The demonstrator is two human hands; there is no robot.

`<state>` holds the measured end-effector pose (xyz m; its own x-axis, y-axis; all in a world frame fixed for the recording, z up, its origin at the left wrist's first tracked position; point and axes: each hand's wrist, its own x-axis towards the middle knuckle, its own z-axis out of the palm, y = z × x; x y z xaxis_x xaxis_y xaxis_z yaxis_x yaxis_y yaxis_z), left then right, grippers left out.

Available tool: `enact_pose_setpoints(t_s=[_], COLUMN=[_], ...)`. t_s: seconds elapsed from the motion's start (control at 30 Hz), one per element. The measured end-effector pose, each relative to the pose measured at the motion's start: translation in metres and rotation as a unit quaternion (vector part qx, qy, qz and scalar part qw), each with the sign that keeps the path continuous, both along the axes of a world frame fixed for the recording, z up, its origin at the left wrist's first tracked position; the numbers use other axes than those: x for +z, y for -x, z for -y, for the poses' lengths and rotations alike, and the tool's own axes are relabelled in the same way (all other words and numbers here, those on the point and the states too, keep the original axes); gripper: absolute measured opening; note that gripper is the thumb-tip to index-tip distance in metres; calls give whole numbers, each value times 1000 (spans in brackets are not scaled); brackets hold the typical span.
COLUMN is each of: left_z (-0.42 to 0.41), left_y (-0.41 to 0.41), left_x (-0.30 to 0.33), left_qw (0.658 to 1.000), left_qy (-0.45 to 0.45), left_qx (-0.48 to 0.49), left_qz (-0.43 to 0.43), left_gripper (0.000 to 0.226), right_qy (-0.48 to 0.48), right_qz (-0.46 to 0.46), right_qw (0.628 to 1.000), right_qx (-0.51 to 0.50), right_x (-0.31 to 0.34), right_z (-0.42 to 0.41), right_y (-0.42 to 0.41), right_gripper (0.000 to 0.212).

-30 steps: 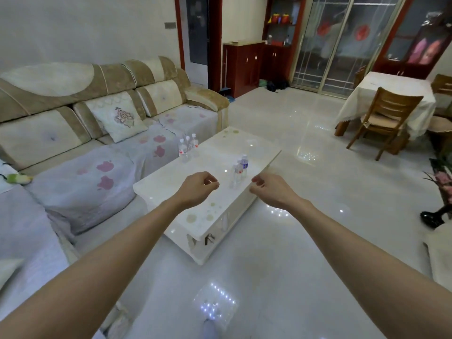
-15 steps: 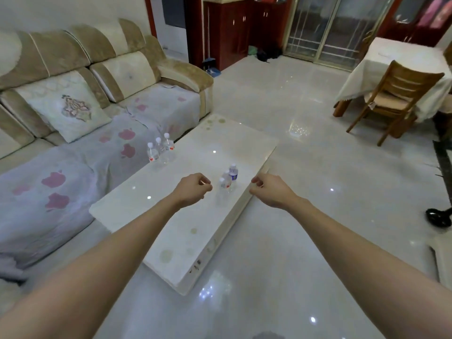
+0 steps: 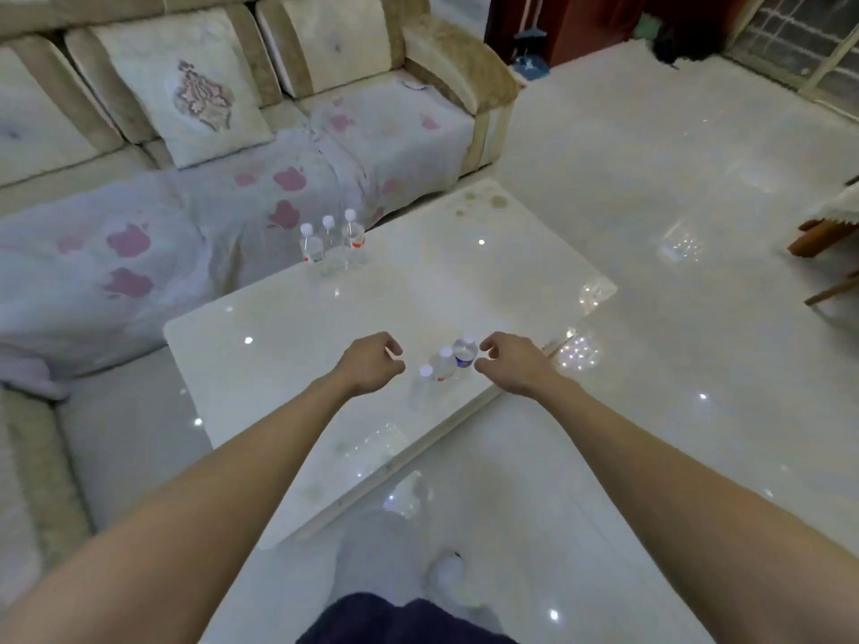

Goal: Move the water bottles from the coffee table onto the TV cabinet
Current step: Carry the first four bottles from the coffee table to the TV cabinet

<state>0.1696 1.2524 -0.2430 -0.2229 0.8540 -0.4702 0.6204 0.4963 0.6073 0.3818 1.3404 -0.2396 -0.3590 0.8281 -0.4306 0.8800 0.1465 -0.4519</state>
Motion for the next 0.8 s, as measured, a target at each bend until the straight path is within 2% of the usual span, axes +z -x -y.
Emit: enact_pose_setpoints(t_s=[0.17,0.43,0.6,0.8], left_z=[-48,-126,-136,-143], left_y=[-2,-5,-35,-59], left_x=[-47,-144,-202,-248], left_qw=[998,992,984,978], left_qy=[43,86,161,165], left_qx=[31,75,65,126], left_qz=[18,44,37,5], left_gripper=[36,49,57,56], right_qy=[46,102,143,155], right_qz=[33,79,85,60], right_qw=[992,978,967,950], right_qx=[112,165,191,266], right_x=[-57,-145,-186,-237], right_z=[-47,-119,-142,-149], right_y=[32,54,61,60], right_gripper=[48,62,67,72])
